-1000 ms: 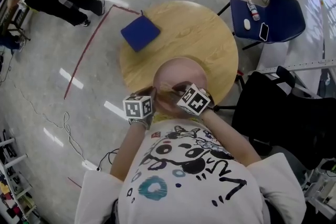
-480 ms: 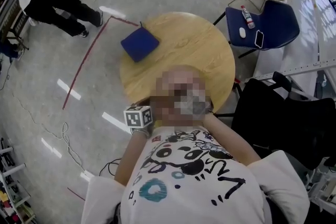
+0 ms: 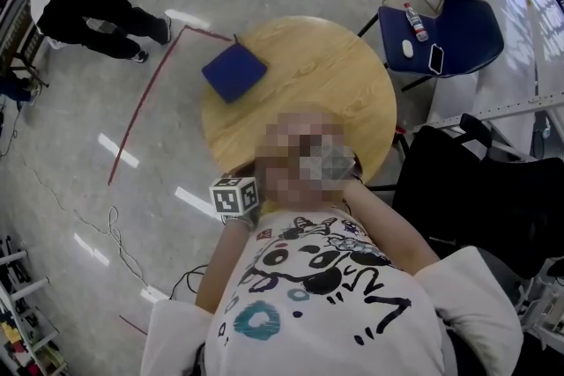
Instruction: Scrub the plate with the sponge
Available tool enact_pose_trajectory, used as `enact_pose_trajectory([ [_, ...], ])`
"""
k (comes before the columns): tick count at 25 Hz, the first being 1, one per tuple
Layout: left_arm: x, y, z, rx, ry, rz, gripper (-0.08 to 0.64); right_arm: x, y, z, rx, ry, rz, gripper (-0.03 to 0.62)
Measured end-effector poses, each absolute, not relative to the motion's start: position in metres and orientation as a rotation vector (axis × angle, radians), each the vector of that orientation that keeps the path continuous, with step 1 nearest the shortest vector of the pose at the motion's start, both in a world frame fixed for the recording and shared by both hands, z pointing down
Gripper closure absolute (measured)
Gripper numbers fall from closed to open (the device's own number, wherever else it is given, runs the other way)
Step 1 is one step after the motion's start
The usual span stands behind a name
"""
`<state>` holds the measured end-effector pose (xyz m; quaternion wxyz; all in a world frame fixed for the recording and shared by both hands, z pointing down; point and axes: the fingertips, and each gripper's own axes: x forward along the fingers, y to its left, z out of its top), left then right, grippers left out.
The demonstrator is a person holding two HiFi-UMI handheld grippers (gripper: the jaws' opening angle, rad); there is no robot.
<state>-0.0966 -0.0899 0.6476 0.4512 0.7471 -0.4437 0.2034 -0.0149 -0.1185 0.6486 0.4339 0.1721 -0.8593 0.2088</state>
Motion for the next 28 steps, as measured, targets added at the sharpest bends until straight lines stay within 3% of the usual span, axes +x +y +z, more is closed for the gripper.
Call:
enact_pose_trajectory([
  [28, -0.097, -0.094, 0.646, 1.836, -1.201, 0.531, 0.518, 0.073, -0.131, 0.644, 0.79, -2.055, 0.646, 0.522],
])
